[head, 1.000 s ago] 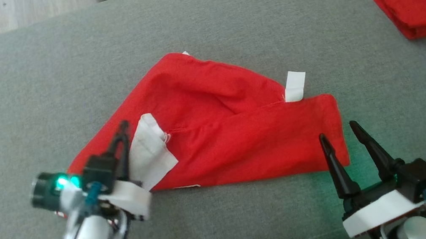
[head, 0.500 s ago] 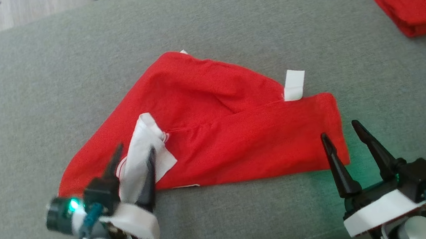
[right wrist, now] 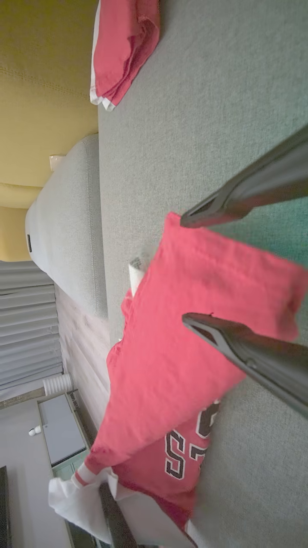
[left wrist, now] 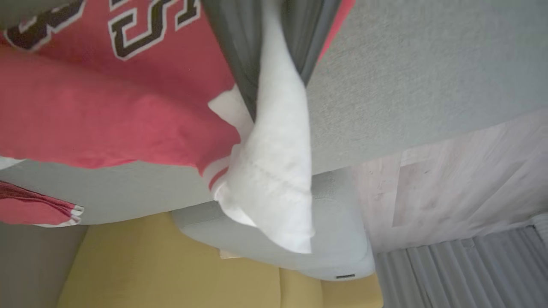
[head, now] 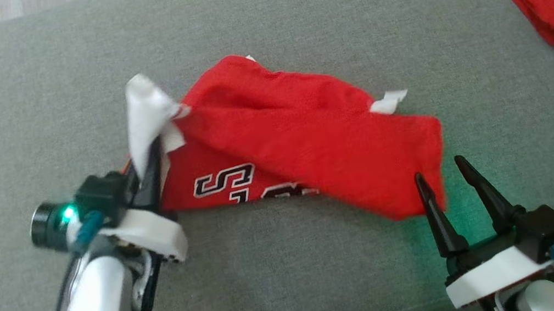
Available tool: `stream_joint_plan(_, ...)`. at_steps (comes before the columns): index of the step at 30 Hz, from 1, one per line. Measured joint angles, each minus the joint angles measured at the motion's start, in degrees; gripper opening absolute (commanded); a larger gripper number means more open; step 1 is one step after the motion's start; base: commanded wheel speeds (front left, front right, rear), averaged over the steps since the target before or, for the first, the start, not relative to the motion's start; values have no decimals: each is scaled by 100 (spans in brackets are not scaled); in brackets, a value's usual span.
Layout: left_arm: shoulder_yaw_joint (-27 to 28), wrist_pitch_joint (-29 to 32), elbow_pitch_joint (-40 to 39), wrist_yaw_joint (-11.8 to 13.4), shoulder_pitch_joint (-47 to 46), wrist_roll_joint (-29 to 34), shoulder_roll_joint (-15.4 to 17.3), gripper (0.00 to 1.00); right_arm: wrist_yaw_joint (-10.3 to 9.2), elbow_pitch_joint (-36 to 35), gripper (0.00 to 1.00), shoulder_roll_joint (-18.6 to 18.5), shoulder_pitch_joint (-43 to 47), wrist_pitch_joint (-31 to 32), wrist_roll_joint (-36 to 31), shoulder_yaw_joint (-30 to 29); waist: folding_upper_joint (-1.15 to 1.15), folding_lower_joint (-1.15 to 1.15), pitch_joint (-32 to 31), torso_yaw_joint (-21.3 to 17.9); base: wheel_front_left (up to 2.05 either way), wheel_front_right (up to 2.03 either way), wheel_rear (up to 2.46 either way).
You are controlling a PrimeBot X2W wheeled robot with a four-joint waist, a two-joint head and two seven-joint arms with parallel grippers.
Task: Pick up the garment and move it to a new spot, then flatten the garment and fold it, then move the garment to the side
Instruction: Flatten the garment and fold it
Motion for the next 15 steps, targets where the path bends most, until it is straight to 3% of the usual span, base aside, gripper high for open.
stream_joint_plan(1, 88, 0, 97, -4, 18, -63, -16, 0, 0, 0, 100, -4, 0, 0, -1, 7, 0, 0, -13, 4, 0, 0, 0)
stream_joint_plan(2, 179, 0, 237, -30, 29, -164, -47, 100, 0, 2, 100, -8, 3, 0, -4, 18, 0, -1, -27, 8, 0, 0, 0)
stream_joint_plan(5, 245, 1, 530, -1, 45, -151, -58, 100, 0, 5, 100, -9, 3, 0, -5, 69, 0, -1, -23, -2, 0, 0, 0)
stream_joint_plan(9, 352, 0, 412, 314, 47, 102, -70, 100, 0, 4, 100, -9, -3, 0, -5, 73, 0, -1, 17, 2, 0, 0, 0)
stream_joint_plan(13, 391, 0, -187, 947, 241, 611, -16, 100, 0, 4, 100, -7, -8, 0, 2, 78, 0, -1, 45, -8, 0, 0, 0)
stream_joint_plan(15, 261, 0, -533, 1146, 446, 862, 13, 100, 0, 4, 100, -7, -8, 0, 20, 70, 0, -1, 58, -12, 0, 0, 0)
